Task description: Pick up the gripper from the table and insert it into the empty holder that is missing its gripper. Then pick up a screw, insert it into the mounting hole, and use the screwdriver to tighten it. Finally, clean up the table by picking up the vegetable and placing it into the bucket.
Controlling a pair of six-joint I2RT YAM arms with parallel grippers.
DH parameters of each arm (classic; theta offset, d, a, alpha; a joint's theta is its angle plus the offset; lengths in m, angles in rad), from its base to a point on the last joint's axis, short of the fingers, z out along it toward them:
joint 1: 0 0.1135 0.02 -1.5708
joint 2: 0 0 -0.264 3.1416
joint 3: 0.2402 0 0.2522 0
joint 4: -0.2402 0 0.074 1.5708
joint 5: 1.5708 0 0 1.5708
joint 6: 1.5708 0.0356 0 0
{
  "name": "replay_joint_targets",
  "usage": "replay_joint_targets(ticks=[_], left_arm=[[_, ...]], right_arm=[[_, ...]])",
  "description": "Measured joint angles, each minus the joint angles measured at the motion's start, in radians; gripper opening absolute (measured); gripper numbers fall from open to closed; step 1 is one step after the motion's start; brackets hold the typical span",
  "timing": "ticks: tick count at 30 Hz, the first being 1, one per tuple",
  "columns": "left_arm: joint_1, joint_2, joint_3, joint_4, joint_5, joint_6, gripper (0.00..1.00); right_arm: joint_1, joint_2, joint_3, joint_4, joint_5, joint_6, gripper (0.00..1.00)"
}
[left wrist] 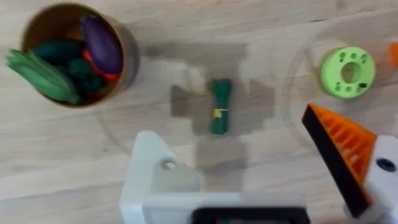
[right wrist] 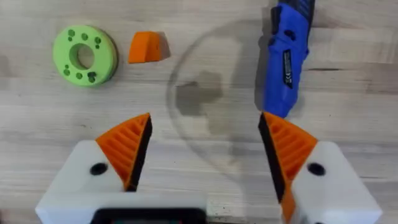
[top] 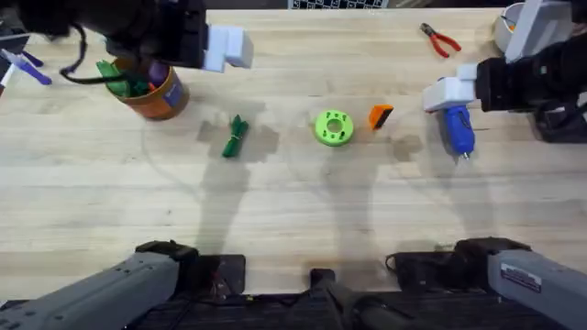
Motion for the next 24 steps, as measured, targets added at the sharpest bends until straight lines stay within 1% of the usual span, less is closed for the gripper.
replay_joint_targets(ticks=[3,7,13,19,22,24], left_arm=[[0.000,0.000,0.008,0.012,-0.032,0.045,0.985],[0.000,0.000,0.008,0.094,-0.058,0.072,0.985],[0.000,0.000,0.008,0.150,-0.109,0.085,0.985],[0.000,-0.002,0.006,0.206,-0.124,0.086,0.985],[0.000,-0.033,-0.017,0.255,-0.124,0.086,0.985],[0.000,-0.080,-0.056,0.294,-0.124,0.086,0.985]], right_arm=[[0.000,0.000,0.000,0.000,0.000,0.000,0.993],[0.000,0.000,0.000,0.000,0.000,0.000,0.994],[0.000,0.000,0.000,0.000,0.000,0.000,0.994],[0.000,0.000,0.000,-0.001,0.000,0.000,0.992],[0.000,0.000,0.000,-0.001,0.000,0.000,0.993],[0.000,0.000,0.000,-0.001,0.000,0.000,0.992]])
